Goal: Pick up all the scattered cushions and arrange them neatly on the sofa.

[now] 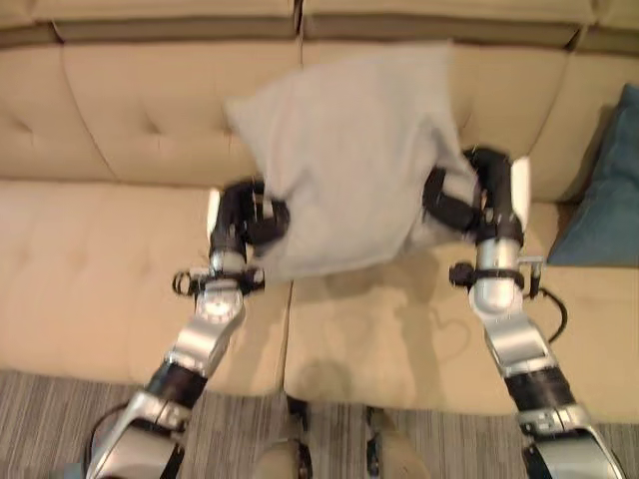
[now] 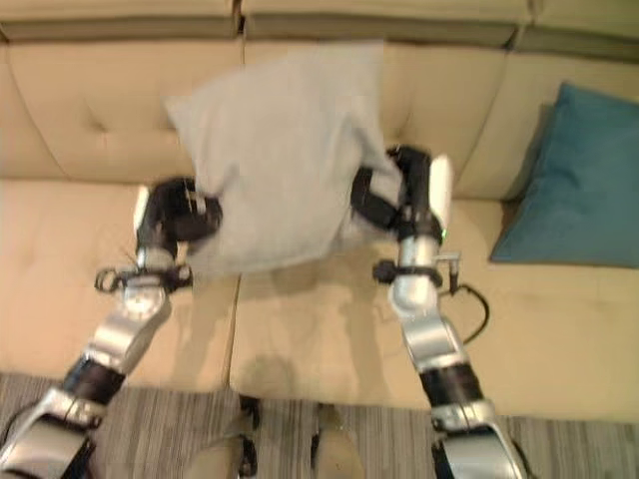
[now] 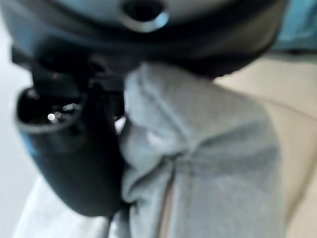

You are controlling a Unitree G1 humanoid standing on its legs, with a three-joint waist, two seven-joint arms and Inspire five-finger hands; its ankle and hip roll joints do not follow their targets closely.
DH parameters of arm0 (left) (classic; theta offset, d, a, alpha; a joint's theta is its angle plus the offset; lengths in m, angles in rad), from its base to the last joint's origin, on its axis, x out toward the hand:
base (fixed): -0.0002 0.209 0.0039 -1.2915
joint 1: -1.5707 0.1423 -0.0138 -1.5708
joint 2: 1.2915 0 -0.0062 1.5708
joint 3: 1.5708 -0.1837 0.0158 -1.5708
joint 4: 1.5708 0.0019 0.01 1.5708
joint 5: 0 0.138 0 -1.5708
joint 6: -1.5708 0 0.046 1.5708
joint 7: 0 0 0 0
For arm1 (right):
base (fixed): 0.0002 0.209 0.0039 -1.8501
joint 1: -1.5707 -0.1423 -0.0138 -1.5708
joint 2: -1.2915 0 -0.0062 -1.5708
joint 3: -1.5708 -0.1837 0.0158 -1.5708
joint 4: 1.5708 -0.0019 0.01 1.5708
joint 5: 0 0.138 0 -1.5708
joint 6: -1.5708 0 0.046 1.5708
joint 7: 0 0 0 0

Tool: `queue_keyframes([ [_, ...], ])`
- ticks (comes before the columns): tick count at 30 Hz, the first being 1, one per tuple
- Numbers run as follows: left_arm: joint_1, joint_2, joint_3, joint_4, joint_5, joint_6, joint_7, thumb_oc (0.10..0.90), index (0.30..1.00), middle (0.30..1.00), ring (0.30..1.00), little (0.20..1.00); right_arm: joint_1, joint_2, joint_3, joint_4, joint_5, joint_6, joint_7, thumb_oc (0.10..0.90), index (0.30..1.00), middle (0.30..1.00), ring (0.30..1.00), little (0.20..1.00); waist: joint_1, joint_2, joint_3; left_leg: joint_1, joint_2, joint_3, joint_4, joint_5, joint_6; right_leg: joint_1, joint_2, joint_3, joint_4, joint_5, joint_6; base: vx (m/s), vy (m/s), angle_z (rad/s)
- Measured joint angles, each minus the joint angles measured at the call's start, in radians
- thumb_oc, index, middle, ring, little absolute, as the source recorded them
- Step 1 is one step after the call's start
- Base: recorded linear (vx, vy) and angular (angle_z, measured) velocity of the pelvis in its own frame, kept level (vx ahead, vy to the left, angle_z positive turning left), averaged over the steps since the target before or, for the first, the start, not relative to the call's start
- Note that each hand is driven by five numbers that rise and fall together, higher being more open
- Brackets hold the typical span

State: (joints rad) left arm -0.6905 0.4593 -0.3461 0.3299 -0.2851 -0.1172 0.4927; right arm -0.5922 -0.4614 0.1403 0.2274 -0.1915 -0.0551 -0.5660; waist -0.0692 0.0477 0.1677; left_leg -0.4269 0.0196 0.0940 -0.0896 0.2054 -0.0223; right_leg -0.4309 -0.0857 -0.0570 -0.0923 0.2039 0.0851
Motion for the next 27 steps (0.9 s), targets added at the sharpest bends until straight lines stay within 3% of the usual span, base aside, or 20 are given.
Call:
queue_keyframes([
  [5,-0.198,0.024,-0.063,0.095,0.017,-0.042,0.040,0.400,0.300,0.300,0.300,0.300,-0.093,-0.015,0.021,0.094,-0.006,-0.001,-0.090,0.400,0.300,0.300,0.300,0.300,0.000,0.010,0.005,-0.063,0.002,-0.004,0.001,0.008,-0.002,-0.060,0.006,-0.008,0.000,0.008,-0.009,-0.03,-0.022,0.03],
  [6,-0.245,0.026,-0.086,0.144,0.017,-0.054,0.040,0.511,0.467,0.467,0.467,0.467,-0.123,-0.028,0.035,0.138,-0.006,-0.001,-0.098,0.400,0.300,0.300,0.300,0.300,0.000,0.011,0.004,-0.077,0.002,-0.005,0.001,0.009,-0.004,-0.072,0.006,-0.011,0.000,0.008,-0.009,-0.05,-0.034,0.06],
  [7,-0.339,0.013,-0.130,0.253,0.009,-0.058,0.024,0.800,0.900,0.900,0.900,0.900,-0.202,-0.047,0.078,0.264,0.005,0.003,-0.095,0.800,0.900,0.900,0.900,0.900,-0.003,0.013,0.005,-0.105,0.002,-0.011,0.001,0.011,-0.004,-0.096,0.004,-0.019,0.001,0.008,-0.009,-0.07,-0.045,0.08],
  [9,-0.399,0.003,-0.171,0.342,-0.009,-0.057,0.000,0.800,0.900,0.900,0.900,0.900,-0.284,-0.068,0.139,0.396,0.034,0.023,-0.074,0.800,0.900,0.900,0.900,0.900,-0.001,0.013,0.005,-0.127,0.002,-0.018,0.001,0.015,-0.009,-0.119,0.003,-0.021,0.001,0.008,-0.009,-0.02,-0.012,0.03],
  [15,-0.387,-0.024,-0.213,0.470,-0.111,-0.050,-0.099,0.800,0.900,0.900,0.900,0.900,-0.341,-0.095,0.278,0.581,0.150,0.058,0.027,0.800,0.900,0.900,0.900,0.900,0.006,0.019,0.010,-0.152,0.007,-0.024,0.001,0.020,-0.016,-0.139,0.005,-0.025,0.001,0.008,-0.009,-0.01,-0.017,0.02],
  [27,-0.276,-0.016,-0.159,0.439,-0.140,-0.050,-0.175,0.800,0.900,0.900,0.900,0.900,-0.339,-0.118,0.243,0.580,0.203,0.050,0.091,0.800,0.900,0.900,0.900,0.900,0.002,0.012,0.041,-0.152,0.014,-0.036,0.001,0.020,-0.016,-0.138,0.013,-0.035,0.001,0.007,-0.008,0.00,-0.013,0.00],
])
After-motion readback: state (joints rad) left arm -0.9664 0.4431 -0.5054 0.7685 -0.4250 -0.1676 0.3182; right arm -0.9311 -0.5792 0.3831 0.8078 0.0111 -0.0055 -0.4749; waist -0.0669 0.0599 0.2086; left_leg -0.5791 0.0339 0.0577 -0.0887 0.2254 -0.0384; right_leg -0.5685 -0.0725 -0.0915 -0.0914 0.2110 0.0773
